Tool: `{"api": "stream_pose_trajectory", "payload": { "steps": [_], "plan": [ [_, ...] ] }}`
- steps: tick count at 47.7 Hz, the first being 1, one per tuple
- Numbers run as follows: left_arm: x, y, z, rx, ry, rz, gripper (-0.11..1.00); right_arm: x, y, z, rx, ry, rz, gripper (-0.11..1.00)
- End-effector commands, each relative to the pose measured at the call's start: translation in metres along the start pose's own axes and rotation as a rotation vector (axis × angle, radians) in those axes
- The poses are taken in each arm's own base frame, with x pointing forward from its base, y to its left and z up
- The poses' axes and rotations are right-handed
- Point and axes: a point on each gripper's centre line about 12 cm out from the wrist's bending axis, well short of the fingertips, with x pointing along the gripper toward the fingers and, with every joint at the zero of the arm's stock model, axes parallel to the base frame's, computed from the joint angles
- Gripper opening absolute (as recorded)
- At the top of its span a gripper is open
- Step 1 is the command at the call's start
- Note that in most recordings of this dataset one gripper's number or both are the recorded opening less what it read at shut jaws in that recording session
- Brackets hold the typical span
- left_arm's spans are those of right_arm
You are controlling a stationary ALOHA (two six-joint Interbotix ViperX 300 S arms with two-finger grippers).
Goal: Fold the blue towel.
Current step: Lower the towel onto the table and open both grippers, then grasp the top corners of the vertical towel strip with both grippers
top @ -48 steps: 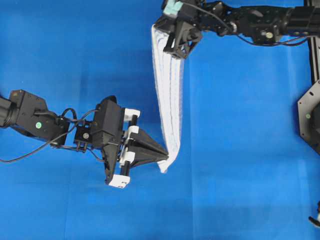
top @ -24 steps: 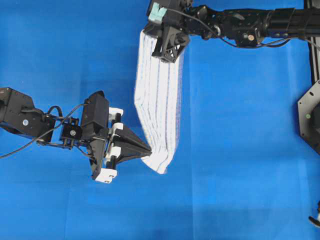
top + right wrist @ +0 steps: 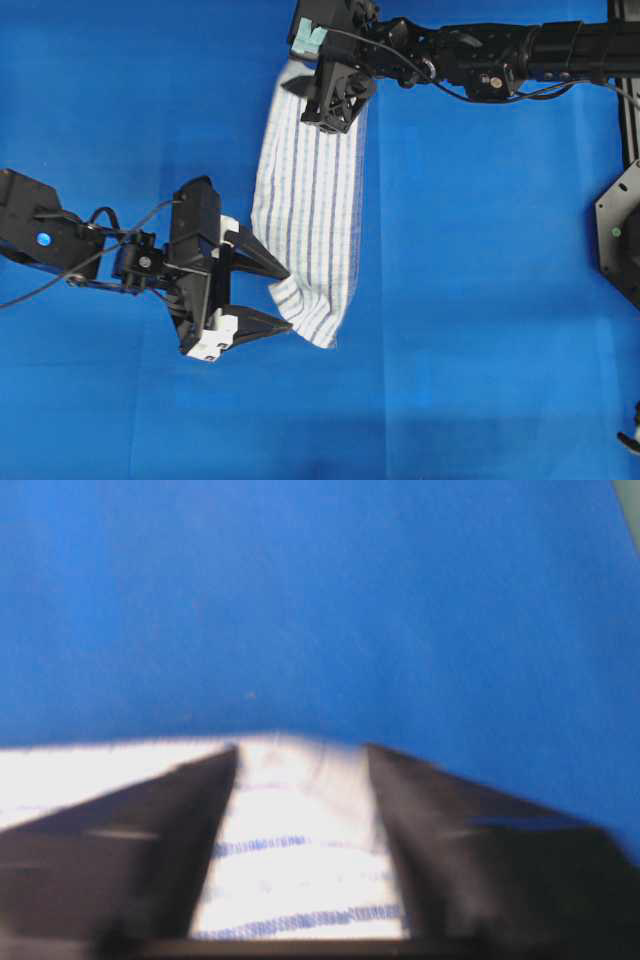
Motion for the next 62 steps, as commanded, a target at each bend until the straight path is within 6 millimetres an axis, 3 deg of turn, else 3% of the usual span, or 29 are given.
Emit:
{"api": "stream_pose_trajectory", "payload": {
  "steps": [1,12,22,39,50,62],
  "plan": [
    [-0.015,-0.009,0.018,-0.007,-0.018,-0.015,0.91,-0.019,0.001,0.025,-0.018,-0.072,-0.001,0.97],
    [-0.056,-0.018,0.033,0.004,0.007,-0.027,0.9,-0.062,0.001,0.042,-0.042,-0.145,-0.002,0.91],
    [-0.082,-0.005,0.046,0.031,-0.05,-0.005,0.9,-0.095,0.001,0.031,-0.032,-0.164,-0.003,0.92],
    [-0.093,0.087,0.081,0.218,-0.113,0.281,0.89,-0.122,-0.001,0.002,-0.003,-0.182,-0.025,0.91],
    [-0.09,0.136,0.095,0.274,-0.096,0.422,0.89,-0.117,-0.002,-0.009,-0.002,-0.16,-0.032,0.91],
    [-0.071,0.183,0.099,0.278,-0.041,0.515,0.89,-0.095,-0.011,-0.028,0.007,-0.129,-0.07,0.91]
  ]
}}
